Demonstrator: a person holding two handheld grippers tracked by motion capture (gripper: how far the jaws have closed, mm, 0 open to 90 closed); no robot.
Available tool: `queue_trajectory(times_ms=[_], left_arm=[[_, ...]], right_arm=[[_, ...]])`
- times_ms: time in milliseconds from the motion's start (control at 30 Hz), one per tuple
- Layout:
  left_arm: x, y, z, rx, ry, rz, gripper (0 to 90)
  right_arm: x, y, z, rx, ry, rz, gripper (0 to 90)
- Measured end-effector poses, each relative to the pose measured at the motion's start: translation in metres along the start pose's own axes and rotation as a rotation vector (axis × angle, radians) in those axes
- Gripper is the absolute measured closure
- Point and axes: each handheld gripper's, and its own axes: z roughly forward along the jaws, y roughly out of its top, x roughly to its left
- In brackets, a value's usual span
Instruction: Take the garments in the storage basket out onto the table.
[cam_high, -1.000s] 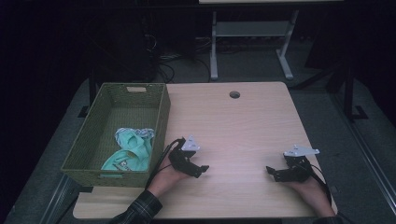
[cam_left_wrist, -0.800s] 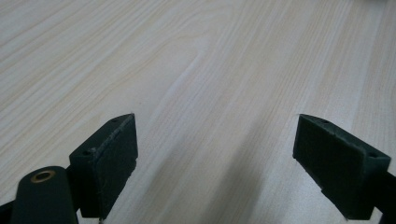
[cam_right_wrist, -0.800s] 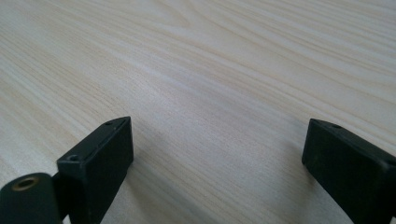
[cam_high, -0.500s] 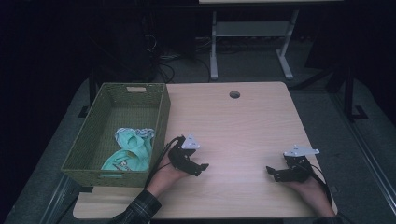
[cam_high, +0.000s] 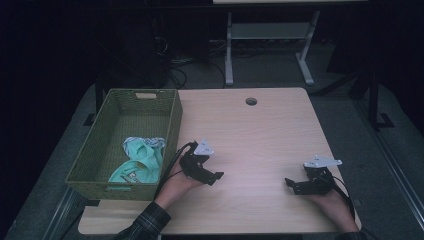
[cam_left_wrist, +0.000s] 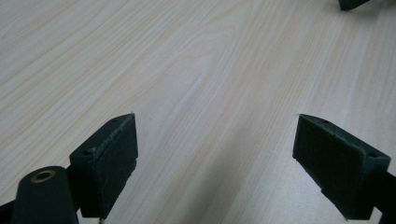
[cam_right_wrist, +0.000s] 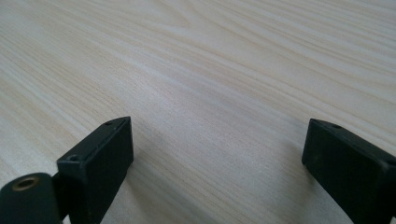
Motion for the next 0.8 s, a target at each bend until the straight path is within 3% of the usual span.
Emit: queue_trajectory(times_ms=[800], left_arm=[[0.002,0.012,-0.013,-0.006,-0.024,-0.005,13.4]], right_arm=[[0.000,0.000,0.000,-0.002,-0.001,-0.003,8.6]])
